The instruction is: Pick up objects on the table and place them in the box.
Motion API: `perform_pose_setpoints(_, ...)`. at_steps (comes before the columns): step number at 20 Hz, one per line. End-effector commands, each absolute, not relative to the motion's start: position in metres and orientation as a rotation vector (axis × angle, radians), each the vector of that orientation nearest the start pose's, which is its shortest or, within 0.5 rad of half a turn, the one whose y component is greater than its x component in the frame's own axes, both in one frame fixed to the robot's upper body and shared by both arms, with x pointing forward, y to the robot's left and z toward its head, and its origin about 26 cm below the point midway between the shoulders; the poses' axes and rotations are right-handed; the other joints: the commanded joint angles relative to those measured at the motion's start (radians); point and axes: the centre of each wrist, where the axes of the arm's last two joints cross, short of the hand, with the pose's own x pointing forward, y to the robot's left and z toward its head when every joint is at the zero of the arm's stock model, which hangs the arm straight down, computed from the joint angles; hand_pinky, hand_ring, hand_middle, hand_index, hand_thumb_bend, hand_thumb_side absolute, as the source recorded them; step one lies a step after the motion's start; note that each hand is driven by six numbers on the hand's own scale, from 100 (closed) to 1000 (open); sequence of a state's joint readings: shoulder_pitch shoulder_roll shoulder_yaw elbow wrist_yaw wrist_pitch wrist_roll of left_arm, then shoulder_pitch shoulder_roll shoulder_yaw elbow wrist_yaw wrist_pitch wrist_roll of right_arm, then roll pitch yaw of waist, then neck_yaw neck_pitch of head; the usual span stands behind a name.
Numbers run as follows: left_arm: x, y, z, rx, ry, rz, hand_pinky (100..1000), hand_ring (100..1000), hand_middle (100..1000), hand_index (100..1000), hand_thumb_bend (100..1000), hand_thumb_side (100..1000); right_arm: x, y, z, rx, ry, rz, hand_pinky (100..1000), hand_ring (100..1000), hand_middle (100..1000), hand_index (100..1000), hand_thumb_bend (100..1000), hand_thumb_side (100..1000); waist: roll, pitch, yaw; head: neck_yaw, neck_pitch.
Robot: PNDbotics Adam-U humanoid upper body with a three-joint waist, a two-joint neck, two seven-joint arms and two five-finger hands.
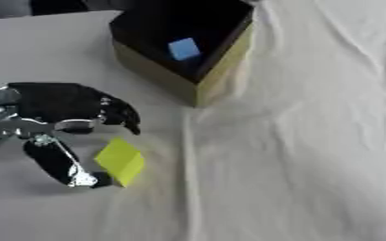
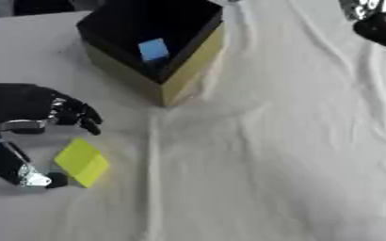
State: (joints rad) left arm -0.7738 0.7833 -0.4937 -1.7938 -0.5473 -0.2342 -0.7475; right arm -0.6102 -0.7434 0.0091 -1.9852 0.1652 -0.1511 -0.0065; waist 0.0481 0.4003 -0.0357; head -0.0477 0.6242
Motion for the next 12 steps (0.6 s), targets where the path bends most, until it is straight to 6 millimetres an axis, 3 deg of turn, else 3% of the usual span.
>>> perform_pose_setpoints(1,0.346,0.215,0.274,-0.858,1.824,2.83,805,863,850,880,468,432,0.295,-0.284,0.339,0.846,3.104,-1.11,835,863,736,794,100,654,-0.004,-0.02,0.001,0.0,-0.008)
perform_pose_setpoints(12,0.363,0.215,0.255,-0.892,1.806,2.865,791,839,820,850,447,431,0.295,-0.282,0.339,0.853,3.119,-1.084,836,863,730,794,100,656,-0.01,-0.016,0.0,0.003,-0.009)
